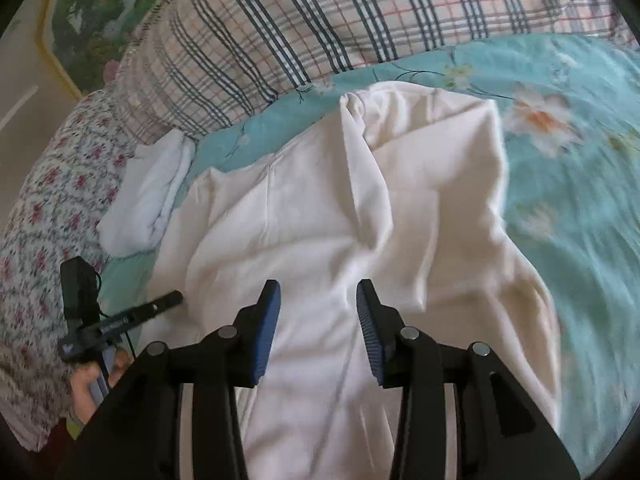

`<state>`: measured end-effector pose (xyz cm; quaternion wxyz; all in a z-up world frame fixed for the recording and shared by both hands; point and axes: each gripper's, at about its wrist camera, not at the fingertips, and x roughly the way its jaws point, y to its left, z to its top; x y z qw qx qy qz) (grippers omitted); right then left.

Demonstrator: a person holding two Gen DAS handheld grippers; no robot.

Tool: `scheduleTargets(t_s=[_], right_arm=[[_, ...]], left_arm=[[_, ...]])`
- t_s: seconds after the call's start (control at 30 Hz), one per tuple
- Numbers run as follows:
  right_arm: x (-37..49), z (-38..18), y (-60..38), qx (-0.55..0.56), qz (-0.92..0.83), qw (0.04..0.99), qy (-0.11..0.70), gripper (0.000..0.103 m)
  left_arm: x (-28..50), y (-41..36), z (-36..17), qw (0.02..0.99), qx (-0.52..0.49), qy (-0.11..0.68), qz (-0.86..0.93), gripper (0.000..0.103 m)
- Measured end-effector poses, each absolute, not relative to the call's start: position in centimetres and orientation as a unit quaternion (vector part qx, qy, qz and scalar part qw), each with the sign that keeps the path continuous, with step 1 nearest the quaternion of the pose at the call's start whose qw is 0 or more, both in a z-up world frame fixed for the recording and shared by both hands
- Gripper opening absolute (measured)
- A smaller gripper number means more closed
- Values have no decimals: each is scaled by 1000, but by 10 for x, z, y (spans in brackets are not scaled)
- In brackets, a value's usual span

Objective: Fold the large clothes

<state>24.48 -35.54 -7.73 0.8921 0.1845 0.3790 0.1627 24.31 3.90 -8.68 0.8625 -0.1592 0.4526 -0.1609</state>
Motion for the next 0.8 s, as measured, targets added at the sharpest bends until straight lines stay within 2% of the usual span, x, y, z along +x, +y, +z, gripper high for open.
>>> scheduleTargets(t_s=[0.03,0.1,0.23,0.47,0.53,0.63,0.8], right_arm=[[236,-79,-356,184,161,892,379,47],[207,-82,-370,188,150,892,382,52],[167,-95,-387,196,126,887,398,52],[107,-107,-430,213,85,885,404,53],[96,-106,-441,215,68,888,400,56],[81,-111,-463,224,46,883,409,57],[64,-136,-468,279,99,847,441,57]], left_arm=[[230,47,-83,866,-162,446,-154,51],[202,68,-79,871,-173,439,-136,60],[149,113,-81,867,-206,442,-101,69],[83,165,-99,855,-215,468,-60,78],[73,173,-107,843,-229,481,-72,78],[59,175,-112,831,-250,487,-102,85],[23,165,-118,812,-278,490,-153,86]])
